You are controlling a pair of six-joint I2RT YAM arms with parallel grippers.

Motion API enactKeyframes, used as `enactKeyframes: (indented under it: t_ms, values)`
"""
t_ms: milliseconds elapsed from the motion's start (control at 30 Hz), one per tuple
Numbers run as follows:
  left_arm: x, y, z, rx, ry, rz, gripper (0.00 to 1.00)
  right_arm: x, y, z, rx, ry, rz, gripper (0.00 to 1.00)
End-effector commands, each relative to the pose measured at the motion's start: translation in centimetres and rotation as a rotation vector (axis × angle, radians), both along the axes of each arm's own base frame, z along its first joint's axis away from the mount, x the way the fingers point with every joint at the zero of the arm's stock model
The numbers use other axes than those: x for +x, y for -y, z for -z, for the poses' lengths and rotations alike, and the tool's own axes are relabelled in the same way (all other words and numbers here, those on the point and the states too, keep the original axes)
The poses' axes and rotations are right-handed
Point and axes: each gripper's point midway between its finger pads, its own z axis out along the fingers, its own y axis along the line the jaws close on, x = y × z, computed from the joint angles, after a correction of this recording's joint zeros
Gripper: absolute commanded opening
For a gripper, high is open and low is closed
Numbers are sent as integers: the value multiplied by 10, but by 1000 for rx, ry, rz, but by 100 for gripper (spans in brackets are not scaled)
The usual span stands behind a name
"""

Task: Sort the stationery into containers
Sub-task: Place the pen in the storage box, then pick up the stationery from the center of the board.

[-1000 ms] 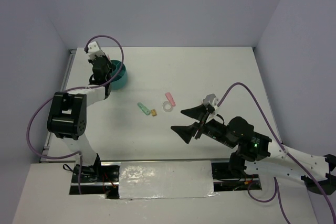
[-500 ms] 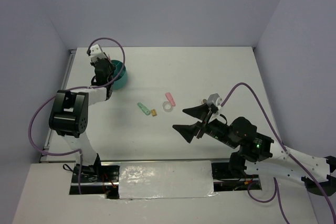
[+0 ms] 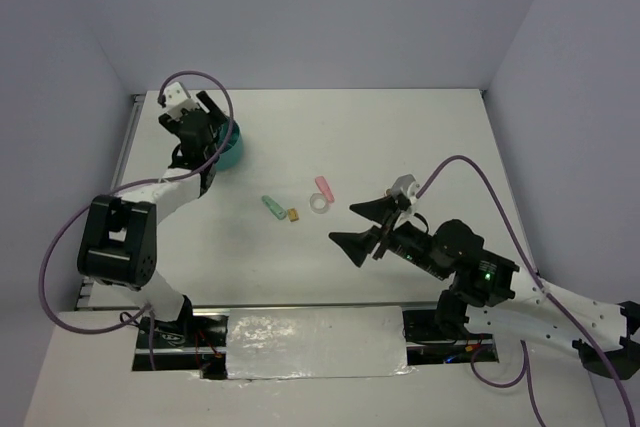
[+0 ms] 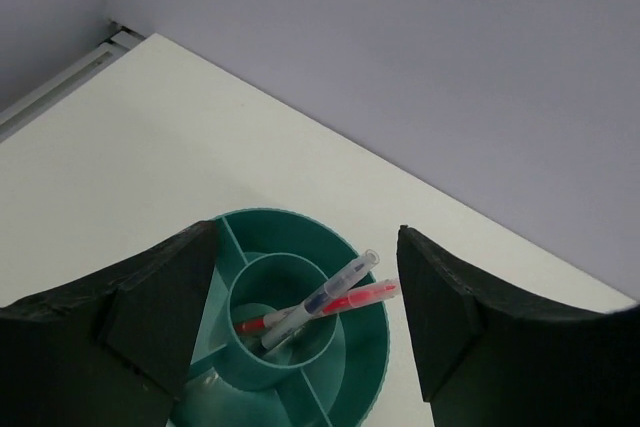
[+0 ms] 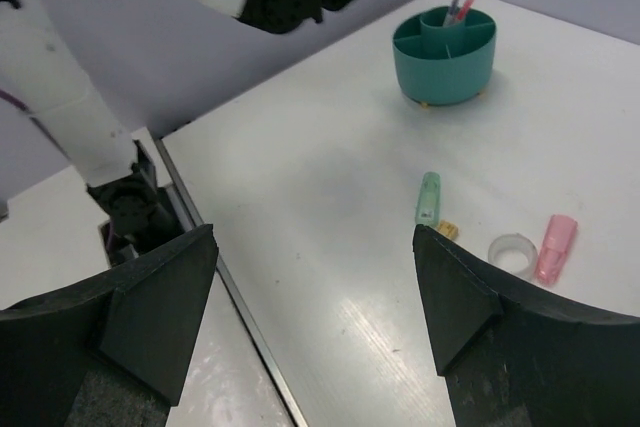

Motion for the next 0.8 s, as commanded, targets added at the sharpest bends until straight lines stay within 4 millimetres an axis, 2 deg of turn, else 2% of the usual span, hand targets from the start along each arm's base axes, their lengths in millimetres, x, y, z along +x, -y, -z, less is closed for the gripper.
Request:
enactKeyframes:
  t_ms: [0, 33, 67, 133, 167, 200, 233, 300, 333, 400, 433, 500, 667, 733, 767]
  values:
    - [-17, -10, -33, -87, 32, -108, 85, 18, 0, 5, -34, -30, 57, 86]
    - [-25, -12, -47, -108, 47, -119, 86, 22, -1, 9, -33, -55, 61, 86]
    - [-30, -12, -49, -159, 50, -129, 87, 24, -3, 15, -43, -73, 49, 86]
    - [-54, -16, -54, -207, -14, -161, 91, 46, 0, 31, -64, -150, 104, 86]
    - [-61, -14, -56, -253, -21, -158, 99, 48, -1, 41, -83, -194, 87, 86]
    - [-73, -13, -71, -285, -6, -148, 99, 66, 5, 54, -102, -244, 139, 86]
    - [-87, -6, -54, -300, -105, -116, 99, 68, 5, 61, -105, -286, 143, 86]
    - [-108, 6, -55, -365, -133, -42, 99, 78, 7, 76, -143, -334, 186, 86]
    - [-122, 19, -42, -394, -210, 23, 99, 80, 11, 86, -175, -364, 214, 86]
    - [-145, 34, -37, -418, -250, 120, 99, 92, 20, 98, -215, -403, 306, 86]
    - [-155, 48, -31, -428, -294, 204, 99, 92, 25, 106, -237, -436, 332, 86]
    - [-174, 57, -33, -379, -319, 299, 99, 97, 35, 116, -280, -470, 394, 86]
    - [-225, 72, -44, -174, -441, 540, 99, 89, 62, 161, -441, -633, 431, 86]
    - [-236, 73, -46, -78, -444, 606, 99, 85, 71, 176, -472, -690, 423, 86]
    - [-240, 75, -41, -59, -453, 628, 99, 88, 83, 187, -483, -729, 458, 86]
